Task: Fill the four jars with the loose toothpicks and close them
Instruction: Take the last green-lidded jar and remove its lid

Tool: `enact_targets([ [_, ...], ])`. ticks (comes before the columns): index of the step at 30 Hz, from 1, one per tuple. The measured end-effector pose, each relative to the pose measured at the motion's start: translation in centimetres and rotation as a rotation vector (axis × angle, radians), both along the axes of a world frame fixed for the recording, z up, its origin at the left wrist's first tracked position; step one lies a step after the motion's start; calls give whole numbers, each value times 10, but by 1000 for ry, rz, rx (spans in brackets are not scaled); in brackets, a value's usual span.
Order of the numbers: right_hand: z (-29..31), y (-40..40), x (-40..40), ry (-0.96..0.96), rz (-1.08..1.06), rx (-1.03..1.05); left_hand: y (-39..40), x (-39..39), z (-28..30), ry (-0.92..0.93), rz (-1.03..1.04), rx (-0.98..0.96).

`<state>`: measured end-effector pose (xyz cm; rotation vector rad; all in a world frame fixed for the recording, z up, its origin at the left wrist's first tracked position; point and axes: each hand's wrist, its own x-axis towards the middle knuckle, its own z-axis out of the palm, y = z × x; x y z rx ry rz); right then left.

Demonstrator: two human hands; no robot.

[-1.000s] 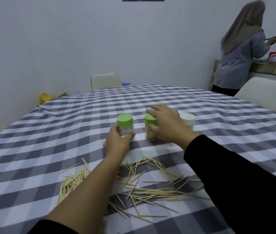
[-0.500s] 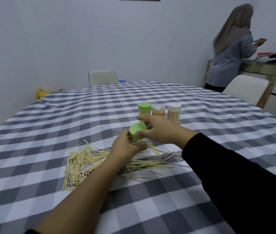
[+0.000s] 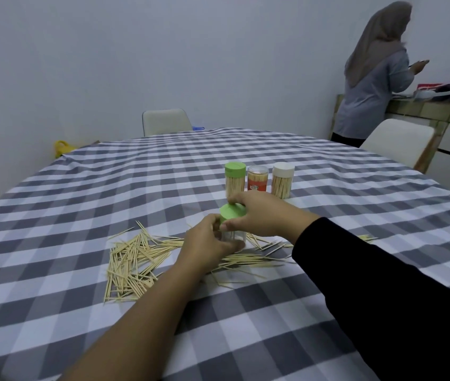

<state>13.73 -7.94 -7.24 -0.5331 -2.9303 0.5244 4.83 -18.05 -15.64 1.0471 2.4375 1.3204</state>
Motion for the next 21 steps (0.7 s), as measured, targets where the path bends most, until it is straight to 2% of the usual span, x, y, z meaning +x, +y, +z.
enact_targets([
  [8,-7,-1,-12,9,-69,34,6,4,-2,233,159,-137],
  [13,-5,-2,-20,-108,-125,397,9,2,-2,218,154,-144],
  [17,4,-4,-25,-274,-11,354,9,-3,-6,253,79,-119],
  [21,13,0,-21,-302,114,183,12,-10,-12,288,88,-129],
])
